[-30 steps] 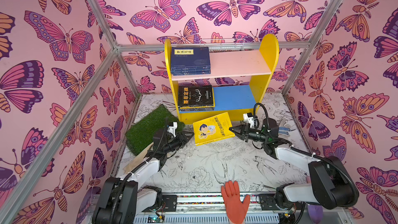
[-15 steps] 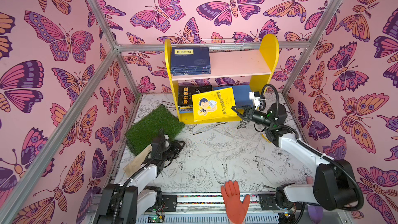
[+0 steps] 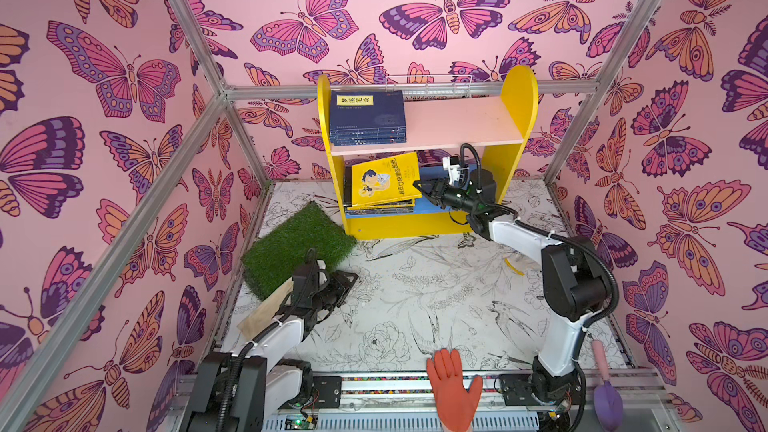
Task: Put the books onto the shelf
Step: 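Lay the yellow book onto the black book on the blue shelf with the right gripper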
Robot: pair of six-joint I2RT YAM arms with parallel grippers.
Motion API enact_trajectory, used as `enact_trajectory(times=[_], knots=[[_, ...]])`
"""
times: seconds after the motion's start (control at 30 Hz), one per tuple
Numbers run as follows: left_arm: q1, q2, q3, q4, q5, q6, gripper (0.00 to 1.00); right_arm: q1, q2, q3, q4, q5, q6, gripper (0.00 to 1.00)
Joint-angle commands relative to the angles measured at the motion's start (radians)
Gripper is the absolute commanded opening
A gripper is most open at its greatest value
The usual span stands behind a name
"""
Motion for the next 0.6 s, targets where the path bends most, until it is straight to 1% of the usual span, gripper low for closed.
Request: enact_trajectory(times=[0.0, 0.1, 0.23, 0.4, 0.57], knots=[[0.01, -0.014, -0.012, 0.005, 0.024, -0.003, 0.53, 0.029, 0.02, 0.09, 0.024, 0.058, -0.018, 0.01], [0.015, -0.018, -0.013, 0.002, 0.029, -0.001, 0.54, 0.04, 0.039, 0.097, 0.028, 0.102, -0.015, 0.01], [0.022, -0.019, -0.016, -0.002, 0.036, 0.002, 0.54, 0.045, 0.05, 0.098, 0.029, 0.125, -0.005, 0.01], [0.029, -0.021, -0.017, -0.003, 0.042, 0.003, 0.53, 0.046, 0.042, 0.083, 0.019, 0.153, -0.021, 0.01], [0.031, -0.022, -0.019, -0.002, 0.043, 0.001, 0.53, 0.056, 0.056, 0.108, -0.025, 0.132, -0.042, 0.01]])
